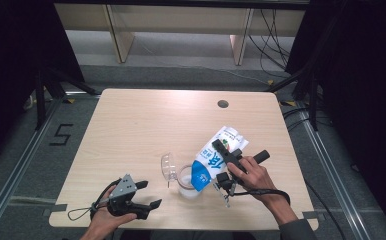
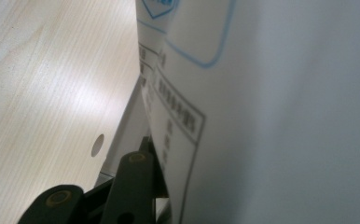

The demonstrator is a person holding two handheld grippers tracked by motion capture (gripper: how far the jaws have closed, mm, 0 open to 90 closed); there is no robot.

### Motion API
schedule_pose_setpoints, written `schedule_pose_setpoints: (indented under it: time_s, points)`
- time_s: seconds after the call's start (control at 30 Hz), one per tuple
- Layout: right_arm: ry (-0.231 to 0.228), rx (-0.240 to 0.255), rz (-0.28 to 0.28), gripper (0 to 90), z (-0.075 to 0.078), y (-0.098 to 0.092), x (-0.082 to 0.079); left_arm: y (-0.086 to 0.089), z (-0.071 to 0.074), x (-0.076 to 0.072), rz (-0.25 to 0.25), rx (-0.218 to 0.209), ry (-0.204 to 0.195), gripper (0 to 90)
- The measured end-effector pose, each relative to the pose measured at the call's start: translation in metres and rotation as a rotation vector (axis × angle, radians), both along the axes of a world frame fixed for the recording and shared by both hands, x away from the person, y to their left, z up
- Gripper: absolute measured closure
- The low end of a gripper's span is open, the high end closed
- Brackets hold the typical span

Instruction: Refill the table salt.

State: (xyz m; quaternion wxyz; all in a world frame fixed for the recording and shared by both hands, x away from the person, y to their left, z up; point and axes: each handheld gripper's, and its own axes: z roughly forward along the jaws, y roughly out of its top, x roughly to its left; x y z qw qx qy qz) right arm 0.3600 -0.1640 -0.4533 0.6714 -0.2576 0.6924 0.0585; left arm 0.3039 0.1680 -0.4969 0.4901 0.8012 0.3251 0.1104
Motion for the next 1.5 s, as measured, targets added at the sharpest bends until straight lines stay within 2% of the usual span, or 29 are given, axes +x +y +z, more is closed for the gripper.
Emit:
schedule_pose_setpoints:
  time_s: [0.5,0.67,0.83,1.17,1.5]
  points:
    - [0.005,0.007,-0.005,68.1,-0.0016,-0.0003,-0.0002,0.0001,0.0000,0.0000,0.000,0.000,-0.001,18.7]
    - [-0.015,0.000,0.003,68.4,0.0005,-0.0003,-0.0002,0.0001,0.0001,0.0000,0.001,0.000,-0.001,18.8]
    - [-0.009,-0.006,-0.007,68.7,0.0014,-0.0005,-0.0007,0.0003,0.0000,0.0002,0.002,0.000,-0.002,18.8]
    - [-0.006,0.017,-0.006,69.5,-0.0001,-0.0012,-0.0007,0.0004,-0.0001,0.0005,0.000,-0.001,-0.002,18.8]
    - [-0.010,0.006,-0.002,70.3,0.0014,-0.0008,-0.0008,0.0003,-0.0003,0.0006,-0.003,-0.003,-0.002,18.8]
